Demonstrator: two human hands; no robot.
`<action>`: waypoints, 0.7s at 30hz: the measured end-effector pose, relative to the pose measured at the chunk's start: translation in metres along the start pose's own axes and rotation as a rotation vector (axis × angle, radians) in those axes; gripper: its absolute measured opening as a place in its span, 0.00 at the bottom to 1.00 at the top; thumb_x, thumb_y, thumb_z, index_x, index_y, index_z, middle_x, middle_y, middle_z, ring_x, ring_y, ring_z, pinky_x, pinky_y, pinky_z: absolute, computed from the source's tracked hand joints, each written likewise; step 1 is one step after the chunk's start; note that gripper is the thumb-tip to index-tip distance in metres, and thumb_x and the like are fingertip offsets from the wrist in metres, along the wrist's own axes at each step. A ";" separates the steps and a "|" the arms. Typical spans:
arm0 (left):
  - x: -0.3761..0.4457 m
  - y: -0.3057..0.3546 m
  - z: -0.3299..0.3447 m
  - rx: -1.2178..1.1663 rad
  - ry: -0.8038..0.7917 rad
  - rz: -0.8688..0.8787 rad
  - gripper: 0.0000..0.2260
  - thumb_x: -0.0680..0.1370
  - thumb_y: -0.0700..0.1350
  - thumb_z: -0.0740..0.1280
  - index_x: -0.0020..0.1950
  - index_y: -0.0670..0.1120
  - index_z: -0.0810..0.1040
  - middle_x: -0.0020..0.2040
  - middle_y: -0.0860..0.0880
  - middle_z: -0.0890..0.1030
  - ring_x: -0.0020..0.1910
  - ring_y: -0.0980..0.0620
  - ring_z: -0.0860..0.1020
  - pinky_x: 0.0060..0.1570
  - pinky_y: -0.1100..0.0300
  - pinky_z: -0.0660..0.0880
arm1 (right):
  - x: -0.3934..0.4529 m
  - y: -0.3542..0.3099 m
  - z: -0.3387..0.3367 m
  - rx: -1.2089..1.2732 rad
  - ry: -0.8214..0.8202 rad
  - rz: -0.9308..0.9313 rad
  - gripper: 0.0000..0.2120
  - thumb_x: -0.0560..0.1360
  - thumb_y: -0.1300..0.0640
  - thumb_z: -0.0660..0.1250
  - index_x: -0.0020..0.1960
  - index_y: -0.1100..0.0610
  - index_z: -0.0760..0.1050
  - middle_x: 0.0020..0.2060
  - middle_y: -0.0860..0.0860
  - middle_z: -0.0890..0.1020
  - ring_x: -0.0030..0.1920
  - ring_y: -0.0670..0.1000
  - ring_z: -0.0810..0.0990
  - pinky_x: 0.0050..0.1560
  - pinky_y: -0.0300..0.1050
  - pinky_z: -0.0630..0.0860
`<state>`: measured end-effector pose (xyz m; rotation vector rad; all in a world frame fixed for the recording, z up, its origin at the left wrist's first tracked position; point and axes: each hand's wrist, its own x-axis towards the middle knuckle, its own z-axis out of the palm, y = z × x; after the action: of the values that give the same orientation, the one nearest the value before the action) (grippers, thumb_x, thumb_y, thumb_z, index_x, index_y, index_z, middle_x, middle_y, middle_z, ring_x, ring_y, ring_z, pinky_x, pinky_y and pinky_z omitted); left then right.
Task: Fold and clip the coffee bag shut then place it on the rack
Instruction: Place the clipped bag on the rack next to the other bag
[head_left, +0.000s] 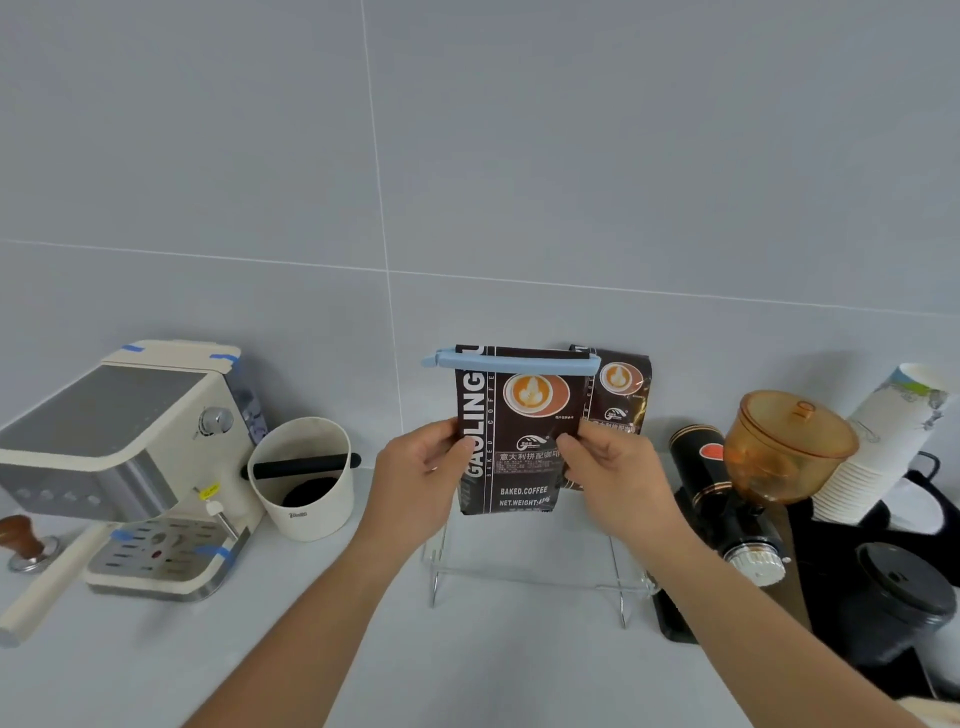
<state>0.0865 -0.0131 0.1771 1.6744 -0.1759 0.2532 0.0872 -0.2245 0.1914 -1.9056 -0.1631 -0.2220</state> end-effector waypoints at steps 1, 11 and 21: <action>0.008 -0.005 0.000 0.000 -0.005 -0.011 0.15 0.79 0.39 0.66 0.51 0.60 0.84 0.51 0.54 0.87 0.52 0.54 0.85 0.56 0.52 0.79 | 0.007 0.004 0.003 0.007 -0.004 0.019 0.13 0.79 0.56 0.65 0.45 0.38 0.82 0.47 0.38 0.87 0.50 0.42 0.85 0.55 0.54 0.82; 0.060 -0.058 0.000 0.069 -0.015 -0.117 0.16 0.79 0.38 0.66 0.49 0.60 0.83 0.48 0.56 0.88 0.50 0.56 0.85 0.51 0.59 0.81 | 0.057 0.047 0.033 0.044 -0.036 0.168 0.13 0.79 0.58 0.64 0.44 0.42 0.81 0.47 0.44 0.88 0.50 0.45 0.85 0.54 0.53 0.83; 0.090 -0.094 0.010 0.073 0.001 -0.196 0.13 0.79 0.38 0.65 0.58 0.53 0.82 0.53 0.54 0.87 0.52 0.56 0.84 0.55 0.54 0.80 | 0.085 0.080 0.051 -0.020 -0.025 0.179 0.16 0.80 0.62 0.63 0.61 0.46 0.79 0.53 0.44 0.86 0.54 0.46 0.83 0.58 0.50 0.80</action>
<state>0.1990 -0.0086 0.1099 1.7502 -0.0014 0.1145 0.1909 -0.2026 0.1213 -1.9308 -0.0070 -0.0794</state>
